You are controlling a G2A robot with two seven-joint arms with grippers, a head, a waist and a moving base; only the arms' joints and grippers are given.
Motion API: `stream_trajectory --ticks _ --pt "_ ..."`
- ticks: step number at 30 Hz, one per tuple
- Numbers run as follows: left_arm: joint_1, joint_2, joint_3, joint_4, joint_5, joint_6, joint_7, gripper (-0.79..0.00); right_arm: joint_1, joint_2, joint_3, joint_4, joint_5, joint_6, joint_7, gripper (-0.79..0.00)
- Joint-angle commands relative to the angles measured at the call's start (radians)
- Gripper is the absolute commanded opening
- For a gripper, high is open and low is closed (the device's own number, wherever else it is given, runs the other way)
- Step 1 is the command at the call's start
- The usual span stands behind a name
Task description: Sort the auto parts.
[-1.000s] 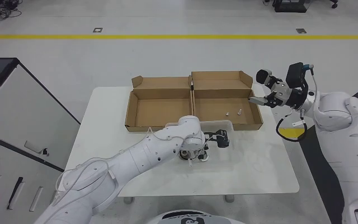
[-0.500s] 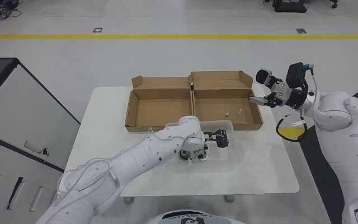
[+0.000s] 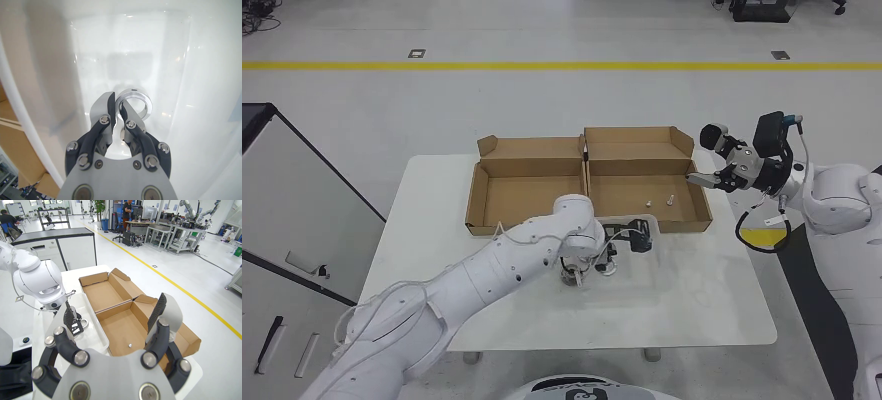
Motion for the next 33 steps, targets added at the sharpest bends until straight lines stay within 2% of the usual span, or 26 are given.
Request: stream_trajectory --ticks 1,11,17,24,33 --pt "0.012 0.023 -0.044 -0.04 -0.011 -0.019 0.003 -0.785 0.0 0.0 0.0 0.0 0.0 0.0 0.0 0.0" --pt "0.136 0.138 -0.312 -0.319 -0.04 -0.086 0.014 -0.785 0.0 0.0 0.0 0.0 0.0 0.0 0.0 0.0" --pt "0.21 0.186 -0.492 -0.453 -0.079 -0.119 0.101 -0.785 0.0 0.0 0.0 0.0 0.0 0.0 0.0 0.0" --pt "0.254 0.219 -0.66 -0.48 -0.151 -0.17 0.227 -0.785 0.0 0.0 0.0 0.0 0.0 0.0 0.0 0.0" --pt "0.354 0.256 -0.81 -0.511 -0.265 -0.239 0.318 -0.785 0.0 0.0 0.0 0.0 0.0 0.0 0.0 0.0"
